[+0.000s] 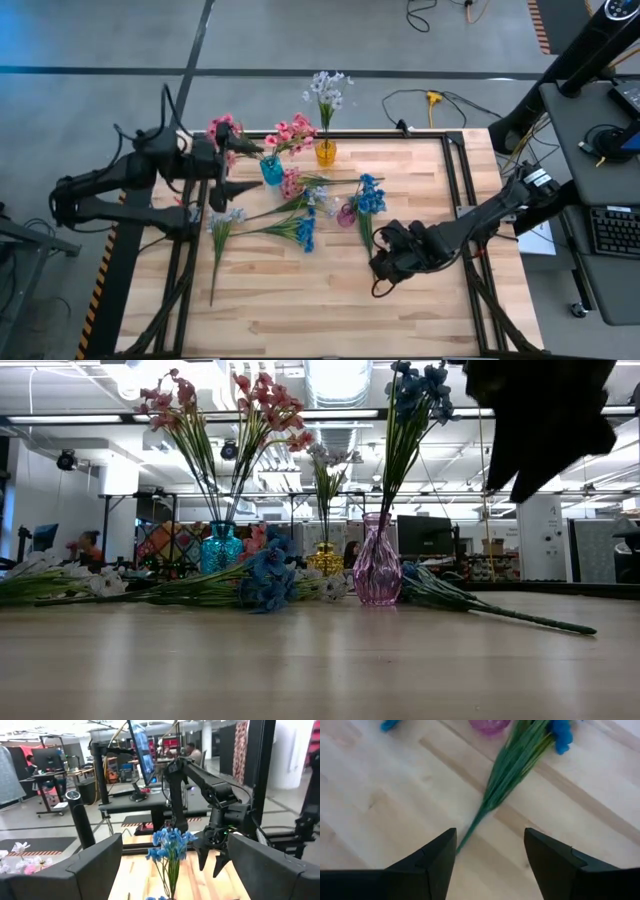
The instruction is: Sort flowers into vase by color
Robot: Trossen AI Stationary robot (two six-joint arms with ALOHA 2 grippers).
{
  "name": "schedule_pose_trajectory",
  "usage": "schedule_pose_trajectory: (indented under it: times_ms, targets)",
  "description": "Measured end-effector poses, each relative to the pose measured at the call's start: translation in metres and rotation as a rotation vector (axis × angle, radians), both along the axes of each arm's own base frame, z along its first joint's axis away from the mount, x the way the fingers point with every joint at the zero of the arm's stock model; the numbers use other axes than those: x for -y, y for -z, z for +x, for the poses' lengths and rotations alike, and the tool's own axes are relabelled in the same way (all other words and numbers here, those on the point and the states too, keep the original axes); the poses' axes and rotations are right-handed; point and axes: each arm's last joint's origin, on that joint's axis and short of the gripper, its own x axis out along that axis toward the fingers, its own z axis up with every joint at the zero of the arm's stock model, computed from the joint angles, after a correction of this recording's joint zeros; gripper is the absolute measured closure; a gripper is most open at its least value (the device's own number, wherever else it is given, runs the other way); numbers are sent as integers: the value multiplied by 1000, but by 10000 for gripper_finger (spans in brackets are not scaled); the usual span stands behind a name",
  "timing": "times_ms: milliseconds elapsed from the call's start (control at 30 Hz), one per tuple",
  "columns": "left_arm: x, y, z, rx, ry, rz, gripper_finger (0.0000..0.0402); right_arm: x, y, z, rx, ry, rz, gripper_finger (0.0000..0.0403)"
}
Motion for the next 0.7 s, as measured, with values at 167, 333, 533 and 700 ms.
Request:
schedule_pose_trajectory:
  times_ms: [167,333,533,700]
  targets:
    - [19,2,4,-10,58,27,61,7,22,0,46,34,-53,149]
    - [36,18,5,-40,153,23,61,11,33,0,91,54,-78,132]
    - [44,42,8,48,188,-9,61,13,38,-2,92,58,-90,129]
    - [44,63,9,75,189,-35,61,12,37,1,126,64,-92,129]
